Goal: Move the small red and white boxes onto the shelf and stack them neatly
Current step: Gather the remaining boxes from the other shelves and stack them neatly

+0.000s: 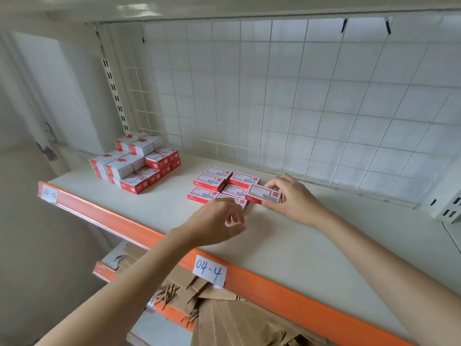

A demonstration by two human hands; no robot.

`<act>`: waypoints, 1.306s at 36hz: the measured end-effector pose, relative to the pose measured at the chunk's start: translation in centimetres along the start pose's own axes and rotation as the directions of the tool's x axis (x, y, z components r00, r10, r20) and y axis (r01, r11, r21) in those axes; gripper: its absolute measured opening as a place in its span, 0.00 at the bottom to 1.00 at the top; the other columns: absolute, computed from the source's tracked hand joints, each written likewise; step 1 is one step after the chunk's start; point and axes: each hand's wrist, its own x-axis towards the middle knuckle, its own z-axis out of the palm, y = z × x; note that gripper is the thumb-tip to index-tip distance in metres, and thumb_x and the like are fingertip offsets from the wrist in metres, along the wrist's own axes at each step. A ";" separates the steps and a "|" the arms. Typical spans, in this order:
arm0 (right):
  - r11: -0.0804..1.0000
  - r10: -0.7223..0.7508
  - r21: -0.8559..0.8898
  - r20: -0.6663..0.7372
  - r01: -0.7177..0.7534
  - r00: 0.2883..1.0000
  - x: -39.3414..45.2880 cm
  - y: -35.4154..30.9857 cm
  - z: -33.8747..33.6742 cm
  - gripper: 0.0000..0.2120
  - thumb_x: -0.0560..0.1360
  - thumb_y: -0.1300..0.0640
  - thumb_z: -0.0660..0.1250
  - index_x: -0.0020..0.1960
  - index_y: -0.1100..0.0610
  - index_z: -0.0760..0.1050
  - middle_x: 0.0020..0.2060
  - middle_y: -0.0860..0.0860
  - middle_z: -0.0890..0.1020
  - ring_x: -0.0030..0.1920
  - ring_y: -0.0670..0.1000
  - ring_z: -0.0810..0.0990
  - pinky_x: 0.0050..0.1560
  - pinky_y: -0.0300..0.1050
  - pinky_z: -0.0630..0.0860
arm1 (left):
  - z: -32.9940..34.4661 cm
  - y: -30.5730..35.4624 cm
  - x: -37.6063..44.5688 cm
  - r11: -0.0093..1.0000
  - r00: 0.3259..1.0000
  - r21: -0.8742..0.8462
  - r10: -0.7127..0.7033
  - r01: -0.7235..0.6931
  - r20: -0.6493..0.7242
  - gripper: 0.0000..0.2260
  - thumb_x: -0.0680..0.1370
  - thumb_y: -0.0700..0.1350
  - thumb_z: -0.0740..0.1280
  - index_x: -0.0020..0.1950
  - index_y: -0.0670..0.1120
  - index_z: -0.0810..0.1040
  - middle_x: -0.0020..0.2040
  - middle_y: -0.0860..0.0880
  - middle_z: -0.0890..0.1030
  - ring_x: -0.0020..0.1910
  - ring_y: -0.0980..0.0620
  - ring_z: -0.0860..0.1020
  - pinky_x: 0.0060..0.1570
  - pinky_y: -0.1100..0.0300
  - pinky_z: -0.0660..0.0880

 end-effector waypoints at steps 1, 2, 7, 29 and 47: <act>1.000 0.003 -0.019 0.005 -0.003 1.000 0.7 -0.5 0.4 0.16 0.72 0.49 0.70 0.56 0.53 0.73 0.48 0.44 0.70 0.48 0.45 0.72 0.49 0.41 0.68 | -0.4 -0.3 -0.1 1.000 1.000 0.007 0.009 -0.009 0.006 0.06 0.75 0.47 0.69 0.47 0.45 0.81 0.45 0.50 0.80 0.41 0.55 0.77 0.42 0.62 0.75; 0.999 0.006 -0.040 0.015 -0.005 1.000 1.4 -1.0 0.9 0.17 0.72 0.48 0.70 0.57 0.53 0.73 0.50 0.46 0.71 0.50 0.47 0.73 0.51 0.43 0.69 | -0.7 -0.6 -0.1 1.000 1.000 0.009 0.018 -0.018 0.007 0.06 0.75 0.47 0.69 0.47 0.45 0.82 0.45 0.49 0.80 0.41 0.54 0.78 0.42 0.61 0.75; 0.990 0.038 -0.140 0.050 -0.030 0.998 4.2 -3.3 2.4 0.20 0.72 0.46 0.68 0.60 0.53 0.71 0.54 0.48 0.71 0.52 0.52 0.76 0.52 0.46 0.72 | -1.3 -1.6 -0.1 0.996 0.996 0.006 0.089 -0.089 0.008 0.06 0.76 0.45 0.68 0.46 0.44 0.82 0.44 0.48 0.81 0.40 0.53 0.78 0.41 0.62 0.74; 0.938 0.110 -0.337 0.088 -0.075 0.990 1.2 -4.8 1.4 0.18 0.79 0.50 0.60 0.66 0.55 0.70 0.55 0.52 0.69 0.57 0.51 0.71 0.53 0.45 0.68 | 1.3 -1.0 2.0 0.963 0.965 -0.122 0.249 -0.239 0.082 0.05 0.75 0.42 0.67 0.45 0.42 0.82 0.43 0.47 0.80 0.38 0.52 0.78 0.43 0.55 0.76; 0.846 0.343 -0.418 -0.047 -0.330 0.938 -20.9 4.9 -10.2 0.14 0.78 0.56 0.60 0.63 0.55 0.73 0.58 0.52 0.73 0.59 0.52 0.73 0.60 0.46 0.69 | 7.7 17.6 4.0 0.907 0.897 -0.075 0.420 -0.414 0.139 0.07 0.76 0.47 0.65 0.45 0.46 0.81 0.45 0.49 0.79 0.42 0.51 0.78 0.44 0.59 0.74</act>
